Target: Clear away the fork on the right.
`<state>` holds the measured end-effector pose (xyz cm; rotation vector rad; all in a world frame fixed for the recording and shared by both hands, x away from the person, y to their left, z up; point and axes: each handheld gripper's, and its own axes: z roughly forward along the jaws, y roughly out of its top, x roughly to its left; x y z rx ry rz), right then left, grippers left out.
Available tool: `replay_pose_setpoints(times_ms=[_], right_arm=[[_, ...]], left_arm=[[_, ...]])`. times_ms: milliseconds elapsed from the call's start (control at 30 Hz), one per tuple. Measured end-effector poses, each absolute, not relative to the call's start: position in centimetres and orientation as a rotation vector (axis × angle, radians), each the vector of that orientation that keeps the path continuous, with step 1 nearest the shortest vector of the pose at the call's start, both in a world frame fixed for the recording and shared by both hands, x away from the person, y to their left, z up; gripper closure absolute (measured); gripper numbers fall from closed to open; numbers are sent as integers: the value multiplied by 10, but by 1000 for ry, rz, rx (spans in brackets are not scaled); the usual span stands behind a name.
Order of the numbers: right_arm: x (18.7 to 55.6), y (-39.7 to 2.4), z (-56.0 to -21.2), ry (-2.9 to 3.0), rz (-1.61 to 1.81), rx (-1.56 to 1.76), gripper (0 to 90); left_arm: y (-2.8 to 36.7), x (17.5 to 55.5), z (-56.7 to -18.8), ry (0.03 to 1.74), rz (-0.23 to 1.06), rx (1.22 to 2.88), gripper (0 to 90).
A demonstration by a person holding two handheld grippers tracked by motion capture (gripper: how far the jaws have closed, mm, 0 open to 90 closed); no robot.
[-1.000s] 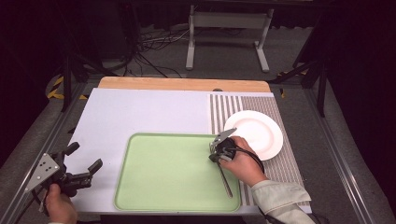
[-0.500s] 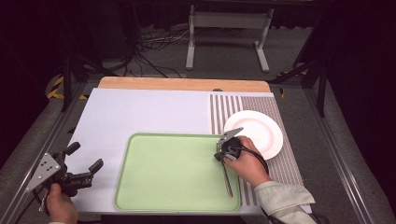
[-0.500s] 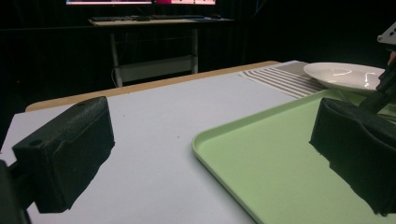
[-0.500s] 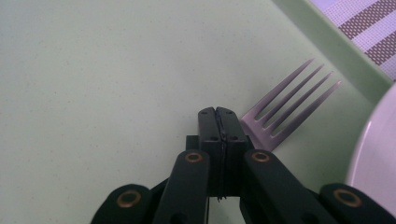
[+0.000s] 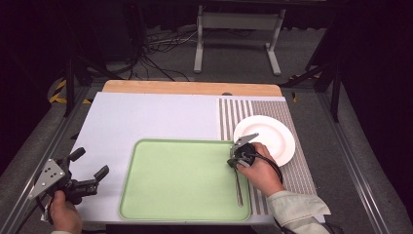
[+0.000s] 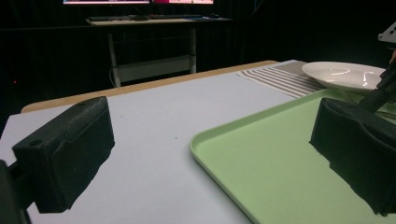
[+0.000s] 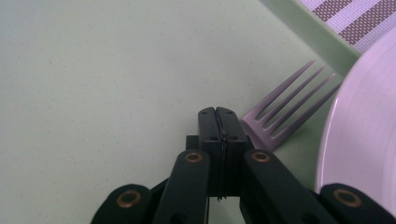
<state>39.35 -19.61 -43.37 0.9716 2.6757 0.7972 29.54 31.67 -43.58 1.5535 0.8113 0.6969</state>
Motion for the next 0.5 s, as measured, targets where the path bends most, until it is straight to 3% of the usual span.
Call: replay_pose_setpoints(times_ms=[500], right_arm=[[391, -198, -431, 2661, 859, 973, 900]], left_arm=[[317, 296, -436, 812, 695, 1554, 3]])
